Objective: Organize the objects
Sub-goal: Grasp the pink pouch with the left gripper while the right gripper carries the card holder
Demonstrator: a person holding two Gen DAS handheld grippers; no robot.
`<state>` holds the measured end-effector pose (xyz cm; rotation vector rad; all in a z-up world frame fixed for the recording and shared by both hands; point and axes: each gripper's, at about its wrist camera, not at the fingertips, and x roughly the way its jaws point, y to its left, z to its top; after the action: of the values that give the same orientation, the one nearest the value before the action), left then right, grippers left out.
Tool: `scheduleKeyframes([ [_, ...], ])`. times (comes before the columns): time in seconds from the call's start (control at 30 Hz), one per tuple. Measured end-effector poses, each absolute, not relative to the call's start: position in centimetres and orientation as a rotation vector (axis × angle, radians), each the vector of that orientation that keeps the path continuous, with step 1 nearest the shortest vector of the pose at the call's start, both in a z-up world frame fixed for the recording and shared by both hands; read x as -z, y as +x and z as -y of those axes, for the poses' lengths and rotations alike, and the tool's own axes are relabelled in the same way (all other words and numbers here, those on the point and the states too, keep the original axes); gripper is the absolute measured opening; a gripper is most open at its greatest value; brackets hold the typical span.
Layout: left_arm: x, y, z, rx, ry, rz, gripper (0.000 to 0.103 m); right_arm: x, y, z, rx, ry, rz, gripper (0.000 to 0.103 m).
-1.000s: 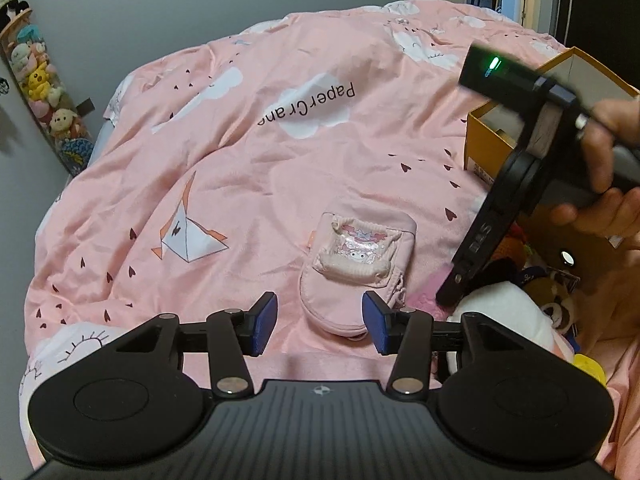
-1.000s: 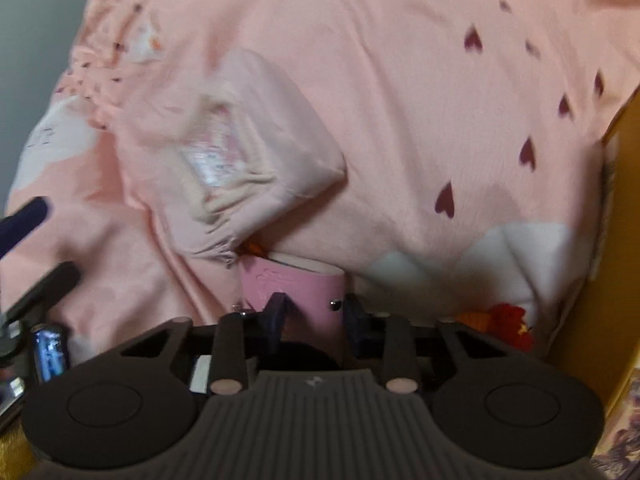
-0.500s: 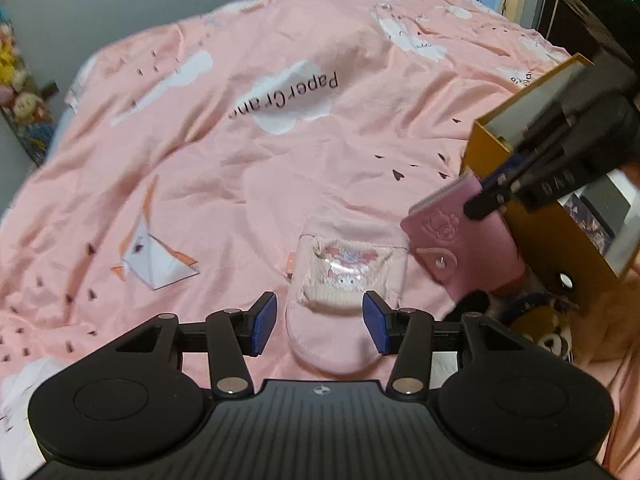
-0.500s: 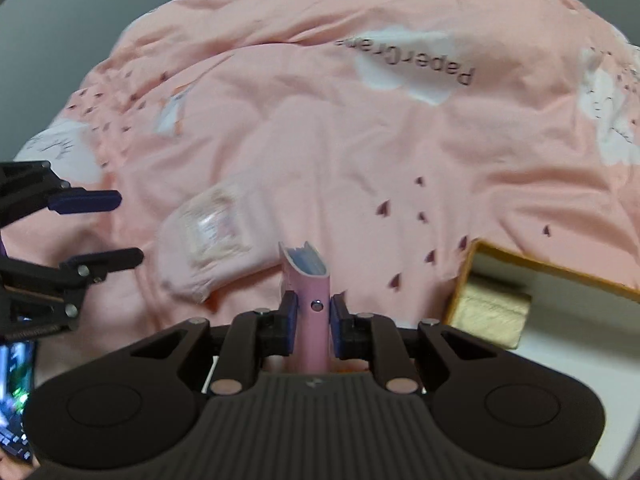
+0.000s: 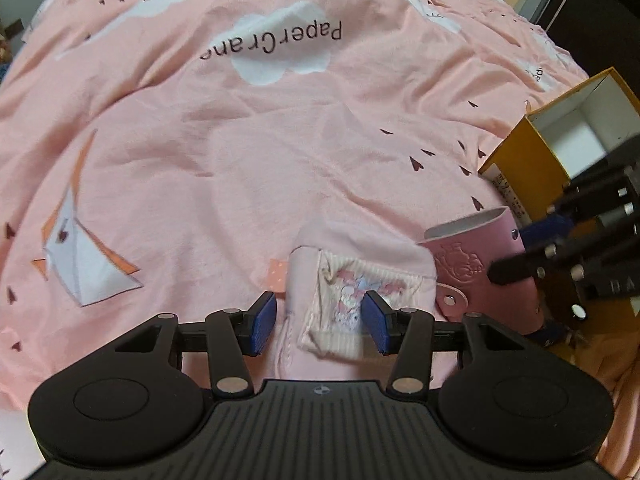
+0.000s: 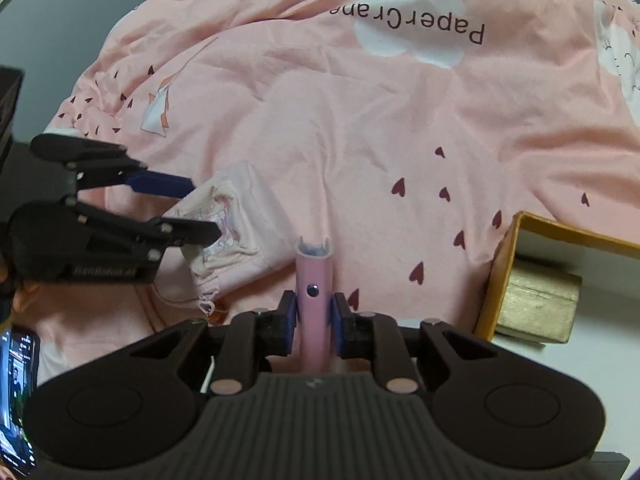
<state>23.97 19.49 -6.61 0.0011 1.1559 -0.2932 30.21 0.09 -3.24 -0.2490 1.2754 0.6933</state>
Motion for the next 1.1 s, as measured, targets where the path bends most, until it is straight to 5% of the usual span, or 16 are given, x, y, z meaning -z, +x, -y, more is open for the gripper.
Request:
scheduleKeyframes([
  [0.23,7.8,25.3,-19.8,0.306,-0.099,-1.226,0.05,4.1,29.8,0.4,-0.672,-0.212,-1.287,0.02],
  [0.37,6.6,24.2,-20.1,0.22,-0.209,-1.203,0.025,3.1,28.9,0.8,-0.668,-0.195,-1.247,0.019],
  [0.47,4.7,22.5,-20.3,0.176,-0.294,-1.152,0.02,1.5,28.2,1.7,-0.673,-0.148,-1.21,0.018],
  [0.83,-6.9,15.3,-16.7,0.128,-0.455,-0.822,0.018,-7.4,24.3,10.0,-0.709,0.006,-1.001,0.018],
  [1.1,-10.2,16.0,-8.9,0.216,-0.507,-0.713,0.018,-11.8,23.2,20.2,-0.584,-0.018,-0.937,0.018],
])
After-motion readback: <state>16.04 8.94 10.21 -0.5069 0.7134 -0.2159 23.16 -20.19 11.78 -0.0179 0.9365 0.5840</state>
